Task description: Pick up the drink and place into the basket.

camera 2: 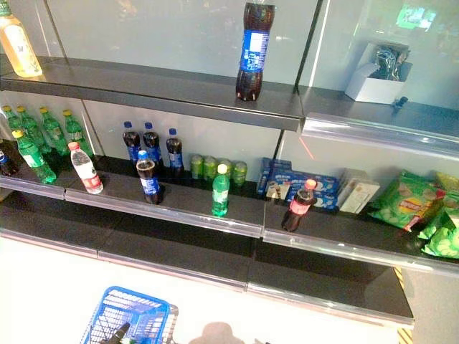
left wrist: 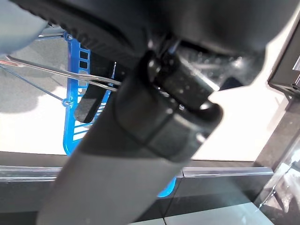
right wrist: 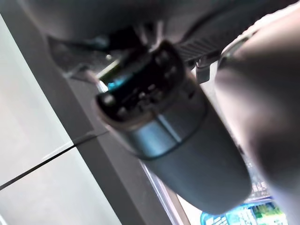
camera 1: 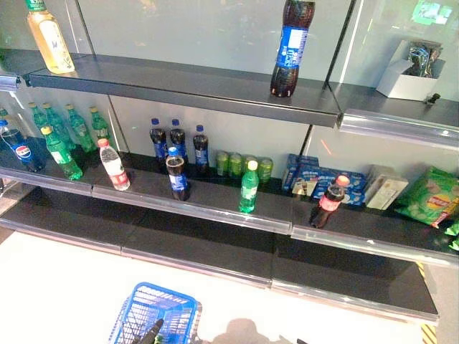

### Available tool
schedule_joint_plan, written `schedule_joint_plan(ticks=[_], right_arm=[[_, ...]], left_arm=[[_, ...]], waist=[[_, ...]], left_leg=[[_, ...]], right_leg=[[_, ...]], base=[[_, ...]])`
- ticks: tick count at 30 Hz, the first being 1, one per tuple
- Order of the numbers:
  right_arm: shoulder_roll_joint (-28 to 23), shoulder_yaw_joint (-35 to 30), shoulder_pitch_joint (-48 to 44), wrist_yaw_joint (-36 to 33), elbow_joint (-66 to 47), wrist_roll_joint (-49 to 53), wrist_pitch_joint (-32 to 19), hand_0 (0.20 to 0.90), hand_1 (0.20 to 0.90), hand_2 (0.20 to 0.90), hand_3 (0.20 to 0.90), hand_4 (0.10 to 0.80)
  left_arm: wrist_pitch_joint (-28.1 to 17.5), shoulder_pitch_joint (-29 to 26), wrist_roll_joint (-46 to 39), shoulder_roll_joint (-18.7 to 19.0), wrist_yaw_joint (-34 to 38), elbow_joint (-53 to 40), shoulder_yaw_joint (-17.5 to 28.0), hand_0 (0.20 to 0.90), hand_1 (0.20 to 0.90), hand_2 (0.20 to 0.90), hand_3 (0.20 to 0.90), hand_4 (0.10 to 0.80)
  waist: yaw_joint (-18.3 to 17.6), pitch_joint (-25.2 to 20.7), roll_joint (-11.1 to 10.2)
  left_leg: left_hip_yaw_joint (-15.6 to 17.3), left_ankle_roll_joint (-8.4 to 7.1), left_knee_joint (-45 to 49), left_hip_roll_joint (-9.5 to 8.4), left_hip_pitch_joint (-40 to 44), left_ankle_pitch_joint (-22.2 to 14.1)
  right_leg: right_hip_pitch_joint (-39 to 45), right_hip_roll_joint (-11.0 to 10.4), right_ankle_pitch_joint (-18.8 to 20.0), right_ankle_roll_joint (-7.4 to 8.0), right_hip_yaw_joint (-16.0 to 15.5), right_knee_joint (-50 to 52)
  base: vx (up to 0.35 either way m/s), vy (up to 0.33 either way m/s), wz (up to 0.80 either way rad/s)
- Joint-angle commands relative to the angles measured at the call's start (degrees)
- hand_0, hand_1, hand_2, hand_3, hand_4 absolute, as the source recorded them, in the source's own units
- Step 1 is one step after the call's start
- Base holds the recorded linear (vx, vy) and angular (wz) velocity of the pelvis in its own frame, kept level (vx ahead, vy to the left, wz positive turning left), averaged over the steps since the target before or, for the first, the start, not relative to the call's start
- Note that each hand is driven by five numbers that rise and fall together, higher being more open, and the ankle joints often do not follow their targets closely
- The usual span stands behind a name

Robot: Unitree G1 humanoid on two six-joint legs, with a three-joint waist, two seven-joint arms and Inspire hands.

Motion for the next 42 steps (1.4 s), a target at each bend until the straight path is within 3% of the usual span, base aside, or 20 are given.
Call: schedule_joint_plan(ticks=[1, 19, 23, 29, 32, 34, 35, 36, 42], right_arm=[[-1.6, -0.9, -3.3, -1.3, 2.3, -0.8, 1.0, 0.900, 0.900, 0.900, 0.900, 0.800], [-1.6, -0.8, -3.3, -5.2, 3.2, -1.6, 1.2, 0.900, 0.900, 0.900, 0.900, 0.800], [-1.6, -0.4, -3.3, -6.2, 2.9, -3.3, -0.8, 0.900, 0.900, 0.900, 0.900, 0.800], [-2.4, 3.0, -3.2, -11.1, -2.0, -9.8, -9.7, 0.900, 0.900, 0.900, 0.900, 0.800], [-3.9, 6.2, -2.7, -13.6, -13.4, -10.2, -10.5, 0.900, 0.900, 0.900, 0.900, 0.800], [-6.2, 7.9, -1.0, -15.8, -28.8, -10.5, -6.9, 0.900, 0.900, 0.900, 0.900, 0.800], [-6.2, 7.9, -0.9, -15.8, -29.1, -10.7, -6.9, 0.900, 0.900, 0.900, 0.900, 0.800], [-8.7, 7.8, 1.1, -17.1, -41.6, -10.2, -7.8, 0.900, 0.900, 0.900, 0.900, 0.800], [-14.4, 2.2, 4.1, -19.5, -61.5, -15.1, -15.1, 0.900, 0.900, 0.900, 0.900, 0.800]], left_arm=[[0.9, -3.8, 3.1, -3.4, -1.2, -2.2, -1.1, 0.300, 0.300, 0.300, 0.200, 0.100], [1.2, -3.9, 3.4, -3.0, -2.5, -0.8, -0.8, 0.300, 0.300, 0.300, 0.200, 0.100], [1.0, -4.1, 3.8, -3.1, -2.2, -0.7, -1.0, 0.300, 0.300, 0.300, 0.200, 0.100], [1.4, -4.2, 3.9, -2.7, -0.7, -2.2, -1.0, 0.300, 0.300, 0.300, 0.200, 0.100], [2.6, -3.7, 4.6, -2.0, 1.3, -5.3, -1.1, 0.300, 0.300, 0.300, 0.200, 0.100], [3.6, -2.7, 5.4, -1.5, 3.0, -8.8, -0.8, 0.300, 0.300, 0.300, 0.200, 0.100], [3.6, -2.6, 5.4, -1.5, 3.1, -8.9, -0.8, 0.300, 0.300, 0.300, 0.200, 0.100], [4.4, -1.5, 5.6, -1.0, 3.9, -11.7, -0.6, 0.300, 0.300, 0.300, 0.200, 0.100], [3.8, 1.7, 5.5, -1.0, 1.9, -12.6, 0.5, 0.300, 0.300, 0.300, 0.200, 0.100]], waist=[[0.6, 4.0, 3.6], [0.4, 4.0, 3.4], [0.2, 4.1, 3.2], [0.0, 4.4, 2.8], [-0.3, 4.8, 2.1], [-0.8, 5.2, 1.5], [-0.8, 5.2, 1.5], [-1.4, 5.3, 0.9], [-3.2, 4.6, 0.7]], left_leg=[[-0.3, -1.61, 0.3, 3.50, 3.0, -2.8], [0.1, -1.59, 0.3, 3.70, 3.1, -3.0], [0.4, -1.59, 0.3, 3.79, 3.1, -3.0], [0.4, -1.59, 0.6, 3.86, 3.1, -3.1], [0.6, -1.56, 0.9, 3.99, 2.8, -3.0], [0.6, -1.42, 1.3, 4.15, 2.3, -3.1], [0.6, -1.42, 1.3, 4.15, 2.3, -3.1], [0.6, -1.32, 1.5, 4.28, 2.1, -3.2], [1.4, -1.12, 1.6, 4.30, 2.4, -3.7]], right_leg=[[-2.7, -1.6, 5.9, 0.28, -3.2, 0.1], [-2.7, -1.5, 6.2, 0.52, -3.0, -0.3], [-2.8, -1.6, 6.2, 0.63, -2.7, -0.3], [-3.0, -1.7, 6.4, 0.81, -2.3, -0.2], [-3.5, -1.7, 6.6, 0.99, -1.9, -0.1], [-4.0, -1.7, 6.8, 1.17, -1.5, -0.1], [-4.0, -1.7, 6.8, 1.18, -1.5, -0.1], [-4.3, -1.7, 7.1, 1.37, -1.2, -0.2], [-4.9, -1.5, 6.9, 1.58, -0.1, -0.4]], base=[[0.000, 0.000, 0.00], [-0.001, 0.001, -0.01], [-0.003, 0.001, -0.10], [-0.004, -0.007, 0.00], [-0.039, -0.054, -0.03], [-0.047, -0.059, -0.08], [-0.040, -0.067, -0.12], [-0.026, -0.053, -0.16], [0.007, -0.018, -0.12]])
